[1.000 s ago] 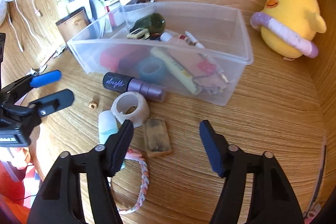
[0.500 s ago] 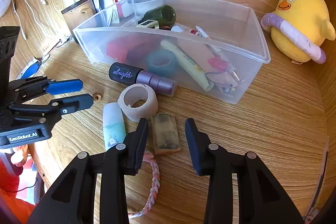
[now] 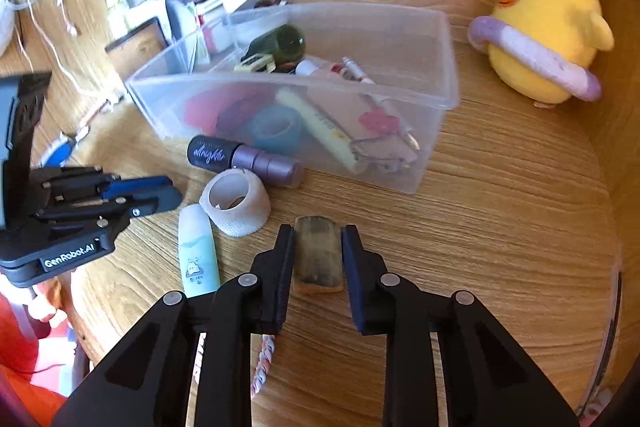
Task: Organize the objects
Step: 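Grasp the small brown bead with the left tool while the right tool grasps the brown translucent block, then carry the bead and brown block into the clear box and release both, then withdraw both open tools toward the remaining items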
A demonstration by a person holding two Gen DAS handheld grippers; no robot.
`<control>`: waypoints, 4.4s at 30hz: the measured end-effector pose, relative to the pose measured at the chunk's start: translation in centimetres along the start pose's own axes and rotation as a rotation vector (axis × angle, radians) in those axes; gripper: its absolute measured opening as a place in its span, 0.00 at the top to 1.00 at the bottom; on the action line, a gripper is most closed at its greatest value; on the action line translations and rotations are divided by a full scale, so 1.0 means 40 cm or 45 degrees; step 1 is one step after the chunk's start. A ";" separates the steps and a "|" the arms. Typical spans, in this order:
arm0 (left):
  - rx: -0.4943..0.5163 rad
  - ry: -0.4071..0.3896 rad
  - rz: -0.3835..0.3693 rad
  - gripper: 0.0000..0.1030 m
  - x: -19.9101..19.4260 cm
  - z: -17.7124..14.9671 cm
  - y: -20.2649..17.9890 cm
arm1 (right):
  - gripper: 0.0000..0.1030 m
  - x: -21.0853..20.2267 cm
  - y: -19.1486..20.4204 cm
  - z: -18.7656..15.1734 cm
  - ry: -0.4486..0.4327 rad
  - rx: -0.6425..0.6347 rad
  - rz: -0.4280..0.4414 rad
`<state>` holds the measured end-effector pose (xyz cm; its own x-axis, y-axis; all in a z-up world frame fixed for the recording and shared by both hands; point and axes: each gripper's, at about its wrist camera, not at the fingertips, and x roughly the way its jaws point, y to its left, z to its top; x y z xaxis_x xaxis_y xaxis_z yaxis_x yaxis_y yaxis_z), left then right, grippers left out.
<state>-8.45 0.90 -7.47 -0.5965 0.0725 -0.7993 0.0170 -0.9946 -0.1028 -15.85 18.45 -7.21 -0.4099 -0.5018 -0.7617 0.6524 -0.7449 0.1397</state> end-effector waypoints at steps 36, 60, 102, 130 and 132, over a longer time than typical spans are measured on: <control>-0.112 -0.317 0.010 0.87 -0.147 0.161 0.021 | 0.79 -0.181 0.006 0.134 -0.361 0.032 -0.021; -0.057 -0.184 -0.014 0.87 0.003 0.243 0.024 | 0.79 0.019 -0.024 0.227 -0.170 0.059 -0.072; -0.018 -0.304 0.042 0.08 -0.135 0.152 -0.005 | 0.38 -0.108 0.046 0.122 -0.195 -0.089 -0.182; 0.019 0.014 0.071 0.13 0.017 -0.006 -0.118 | 0.65 -0.061 0.078 -0.112 0.011 -0.103 -0.029; 0.038 -0.008 0.085 0.18 0.010 -0.009 -0.125 | 0.70 -0.067 0.070 -0.116 -0.001 -0.103 -0.039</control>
<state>-8.48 5.91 -7.51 -0.5996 0.0056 -0.8003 0.0328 -0.9990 -0.0315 -9.95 19.75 -7.72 -0.4310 -0.4800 -0.7640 0.6888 -0.7220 0.0650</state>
